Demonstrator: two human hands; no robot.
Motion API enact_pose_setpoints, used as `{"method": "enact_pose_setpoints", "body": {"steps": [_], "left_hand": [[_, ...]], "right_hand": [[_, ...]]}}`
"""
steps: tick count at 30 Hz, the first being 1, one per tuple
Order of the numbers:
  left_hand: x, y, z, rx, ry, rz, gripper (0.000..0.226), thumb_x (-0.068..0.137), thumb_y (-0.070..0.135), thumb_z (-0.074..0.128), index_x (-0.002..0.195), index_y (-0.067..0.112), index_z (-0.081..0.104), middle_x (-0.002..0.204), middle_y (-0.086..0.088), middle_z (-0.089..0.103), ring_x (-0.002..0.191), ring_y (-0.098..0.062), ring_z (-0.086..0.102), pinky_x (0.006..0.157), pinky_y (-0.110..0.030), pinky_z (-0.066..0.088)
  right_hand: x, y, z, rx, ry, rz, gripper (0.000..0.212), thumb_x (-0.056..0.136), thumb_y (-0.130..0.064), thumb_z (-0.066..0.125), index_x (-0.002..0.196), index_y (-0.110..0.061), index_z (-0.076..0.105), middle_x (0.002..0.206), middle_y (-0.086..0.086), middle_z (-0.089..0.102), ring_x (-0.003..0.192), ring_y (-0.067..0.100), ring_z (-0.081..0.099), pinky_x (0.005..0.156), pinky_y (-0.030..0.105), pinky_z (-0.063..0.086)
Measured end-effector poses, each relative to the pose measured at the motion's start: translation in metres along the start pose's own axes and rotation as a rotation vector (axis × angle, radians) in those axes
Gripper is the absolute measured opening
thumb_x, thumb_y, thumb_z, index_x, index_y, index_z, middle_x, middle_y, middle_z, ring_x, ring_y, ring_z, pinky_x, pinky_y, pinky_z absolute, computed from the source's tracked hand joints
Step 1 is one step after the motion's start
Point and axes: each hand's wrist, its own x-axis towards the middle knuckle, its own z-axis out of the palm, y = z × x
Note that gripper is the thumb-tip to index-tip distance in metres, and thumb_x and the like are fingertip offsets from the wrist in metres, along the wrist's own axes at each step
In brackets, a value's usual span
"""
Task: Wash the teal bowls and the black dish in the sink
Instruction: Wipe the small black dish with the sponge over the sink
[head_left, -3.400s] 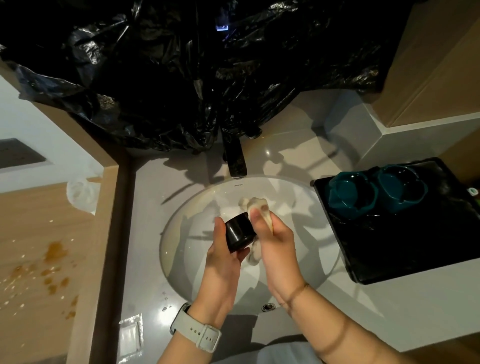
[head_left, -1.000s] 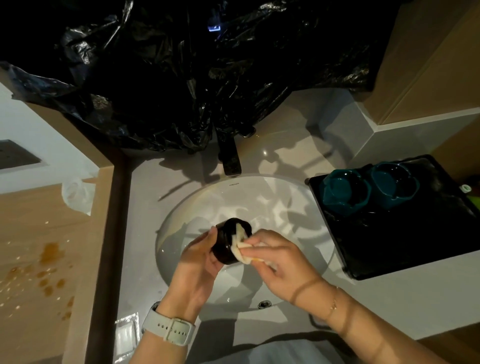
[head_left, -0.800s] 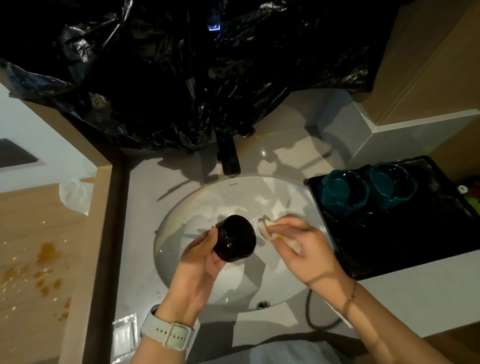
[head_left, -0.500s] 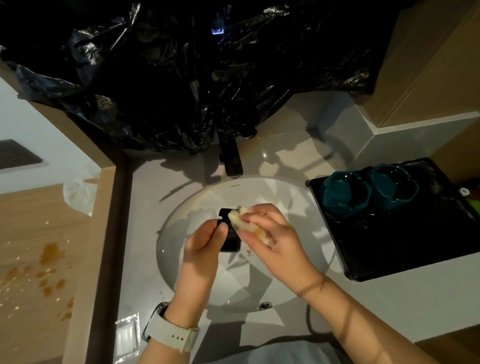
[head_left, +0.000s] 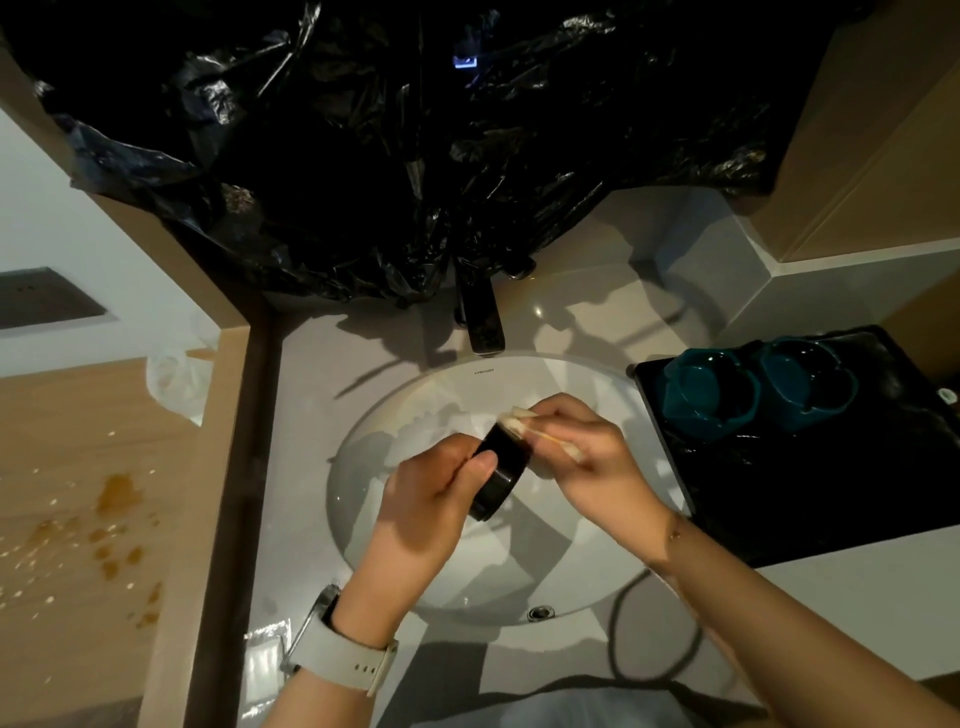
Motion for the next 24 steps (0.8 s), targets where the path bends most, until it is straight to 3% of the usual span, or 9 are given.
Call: {"method": "enact_pose_setpoints", "body": {"steps": [3,6,10,13,16,19,21,22,24], "left_hand": [[0.003,-0.006,-0.001,0.077,-0.089,-0.029,0.030,0.076,0.056,0.048,0.066,0.029,0.056,0.063,0.010,0.059,0.066,-0.012,0.057,0.065,-0.026,0.046],[0.004,-0.007,0.004,-0.155,-0.097,-0.063,0.027,0.071,0.056,0.053,0.064,0.031,0.060,0.063,0.016,0.060,0.065,-0.002,0.054,0.065,-0.019,0.043],[-0.004,-0.008,0.008,-0.417,0.031,-0.014,0.027,0.085,0.041,0.059,0.081,0.015,0.068,0.078,0.000,0.066,0.080,-0.015,0.061,0.080,-0.033,0.049],[-0.007,-0.009,0.013,-0.656,0.125,-0.084,0.027,0.093,0.029,0.055,0.097,0.006,0.069,0.097,-0.012,0.072,0.098,-0.026,0.066,0.093,-0.037,0.051],[-0.004,-0.012,0.018,-0.695,0.170,-0.107,0.033,0.097,0.032,0.051,0.107,0.006,0.068,0.108,-0.018,0.072,0.108,-0.033,0.066,0.097,-0.042,0.051],[0.002,-0.015,0.024,-0.639,0.198,-0.124,0.031,0.099,0.032,0.052,0.102,0.004,0.066,0.100,-0.013,0.072,0.099,-0.025,0.067,0.087,-0.034,0.053],[0.008,-0.016,0.029,-0.577,0.204,-0.134,0.027,0.098,0.022,0.052,0.093,-0.003,0.060,0.088,-0.023,0.064,0.085,-0.026,0.062,0.076,-0.035,0.052],[0.010,-0.017,0.032,-0.548,0.194,-0.138,0.026,0.100,0.016,0.052,0.090,-0.008,0.055,0.085,-0.029,0.058,0.081,-0.027,0.058,0.073,-0.040,0.050],[0.014,-0.020,0.035,-0.511,0.171,-0.157,0.028,0.101,0.010,0.052,0.084,-0.011,0.047,0.075,-0.025,0.047,0.074,-0.027,0.046,0.068,-0.039,0.041]], "right_hand": [[-0.006,0.004,-0.006,0.014,-0.042,-0.003,0.017,0.089,-0.005,0.063,0.100,0.005,0.072,0.098,0.003,0.059,0.083,0.001,0.060,0.073,0.013,0.043],[-0.002,0.005,-0.015,0.254,-0.042,0.234,0.047,0.081,-0.029,0.073,0.093,0.015,0.067,0.096,0.008,0.062,0.086,0.011,0.062,0.080,0.026,0.048],[-0.009,0.006,-0.008,0.559,-0.006,0.488,0.022,0.092,-0.010,0.056,0.102,0.006,0.069,0.095,0.015,0.069,0.086,0.019,0.064,0.083,0.028,0.047],[-0.017,0.004,0.007,0.748,-0.069,0.586,0.025,0.094,-0.009,0.048,0.104,0.001,0.069,0.086,0.009,0.070,0.077,0.014,0.064,0.070,0.022,0.047],[-0.022,0.003,0.023,0.913,-0.074,0.747,0.020,0.092,-0.011,0.048,0.095,-0.006,0.068,0.068,0.000,0.061,0.059,0.007,0.053,0.056,0.017,0.043],[-0.023,0.007,0.029,0.994,-0.049,0.904,0.016,0.082,-0.006,0.052,0.093,-0.001,0.063,0.064,0.004,0.054,0.050,0.008,0.051,0.047,0.018,0.045],[-0.025,0.003,0.030,1.068,-0.058,0.957,0.025,0.076,-0.004,0.052,0.096,0.004,0.064,0.067,0.008,0.053,0.050,0.010,0.050,0.044,0.018,0.045],[-0.026,0.001,0.030,1.095,-0.075,0.970,0.027,0.076,-0.003,0.051,0.095,0.007,0.068,0.070,0.010,0.055,0.051,0.011,0.050,0.044,0.018,0.045],[-0.030,-0.002,0.027,1.075,-0.099,0.933,0.033,0.080,-0.005,0.051,0.103,0.008,0.070,0.082,0.015,0.060,0.061,0.016,0.057,0.053,0.019,0.050]]}}
